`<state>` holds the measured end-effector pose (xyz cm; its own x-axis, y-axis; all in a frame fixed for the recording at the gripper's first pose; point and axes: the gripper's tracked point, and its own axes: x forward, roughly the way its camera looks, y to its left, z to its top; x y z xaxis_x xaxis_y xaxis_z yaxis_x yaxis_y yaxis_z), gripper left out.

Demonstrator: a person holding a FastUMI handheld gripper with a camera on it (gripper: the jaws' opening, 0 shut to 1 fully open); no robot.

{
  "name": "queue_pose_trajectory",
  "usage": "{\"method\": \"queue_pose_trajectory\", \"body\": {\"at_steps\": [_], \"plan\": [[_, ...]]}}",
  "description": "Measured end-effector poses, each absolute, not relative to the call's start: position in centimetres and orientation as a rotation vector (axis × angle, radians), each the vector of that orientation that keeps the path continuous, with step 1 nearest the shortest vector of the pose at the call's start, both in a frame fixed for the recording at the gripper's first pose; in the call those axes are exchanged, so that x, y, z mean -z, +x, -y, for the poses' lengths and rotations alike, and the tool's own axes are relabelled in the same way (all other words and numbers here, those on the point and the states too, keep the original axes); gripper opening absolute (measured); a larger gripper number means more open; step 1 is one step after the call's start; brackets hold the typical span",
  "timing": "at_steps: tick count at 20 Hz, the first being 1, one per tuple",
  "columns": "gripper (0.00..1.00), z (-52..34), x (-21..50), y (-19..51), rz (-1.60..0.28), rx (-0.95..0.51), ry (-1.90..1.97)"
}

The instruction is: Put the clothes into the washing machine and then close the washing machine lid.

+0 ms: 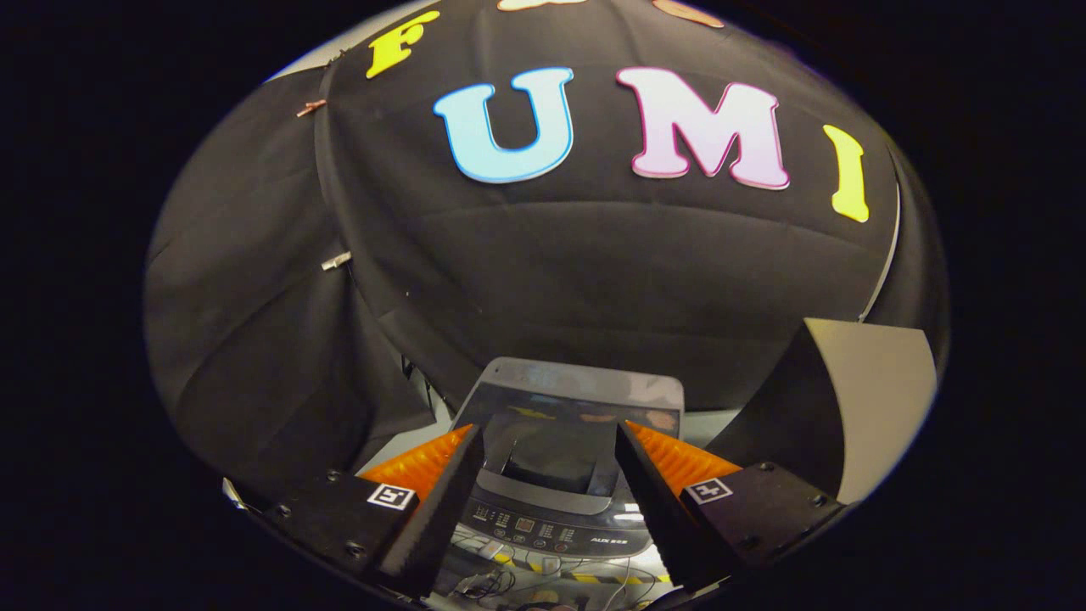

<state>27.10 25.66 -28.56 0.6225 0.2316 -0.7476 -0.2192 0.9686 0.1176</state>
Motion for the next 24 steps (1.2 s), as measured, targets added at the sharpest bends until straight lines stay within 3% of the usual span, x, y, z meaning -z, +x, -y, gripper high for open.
{"method": "queue_pose_trajectory", "body": {"at_steps": [15, 24], "plan": [[0.98, -15.3, 12.1, 13.7, -0.224, -0.164, -0.051], [0.98, -13.0, 10.4, 6.4, -0.028, -0.049, -0.091]]}}
